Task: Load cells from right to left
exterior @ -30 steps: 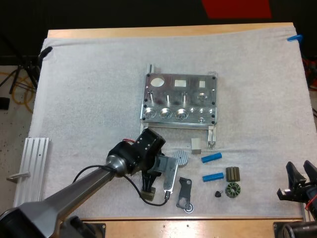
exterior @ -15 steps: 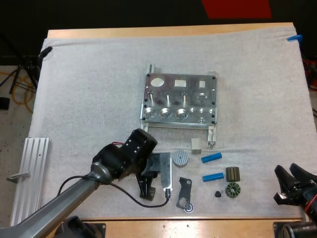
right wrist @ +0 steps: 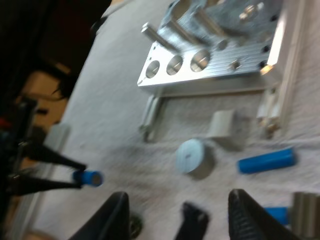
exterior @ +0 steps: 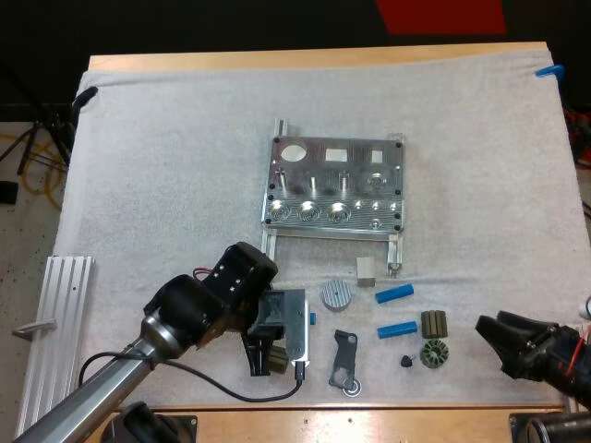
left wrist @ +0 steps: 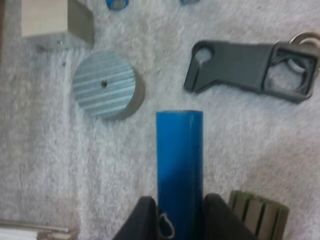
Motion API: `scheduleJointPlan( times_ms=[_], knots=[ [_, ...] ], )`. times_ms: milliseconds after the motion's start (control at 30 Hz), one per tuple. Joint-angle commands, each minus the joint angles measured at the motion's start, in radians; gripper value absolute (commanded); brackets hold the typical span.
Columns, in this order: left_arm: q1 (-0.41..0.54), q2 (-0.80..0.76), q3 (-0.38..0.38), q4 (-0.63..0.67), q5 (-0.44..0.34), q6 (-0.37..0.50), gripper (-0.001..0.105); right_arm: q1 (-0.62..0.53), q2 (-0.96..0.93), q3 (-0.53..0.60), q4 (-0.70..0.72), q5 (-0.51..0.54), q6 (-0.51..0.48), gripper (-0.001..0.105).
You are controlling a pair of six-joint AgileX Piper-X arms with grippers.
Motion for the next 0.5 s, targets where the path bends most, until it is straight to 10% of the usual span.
scheduleJointPlan(
  times_ms=[0,467],
  knots=[
    [-0.001,-0.016,-0.008,0.003,0.017,-0.01,0.0,-0.005,0.035,-0.024,-0.015,-0.063,-0.004,0.044],
    [-0.001,-0.066,-0.023,-0.038,0.057,-0.01,0.0,-0.003,0.427,-0.189,-0.057,-0.315,0.004,0.059]
  ],
)
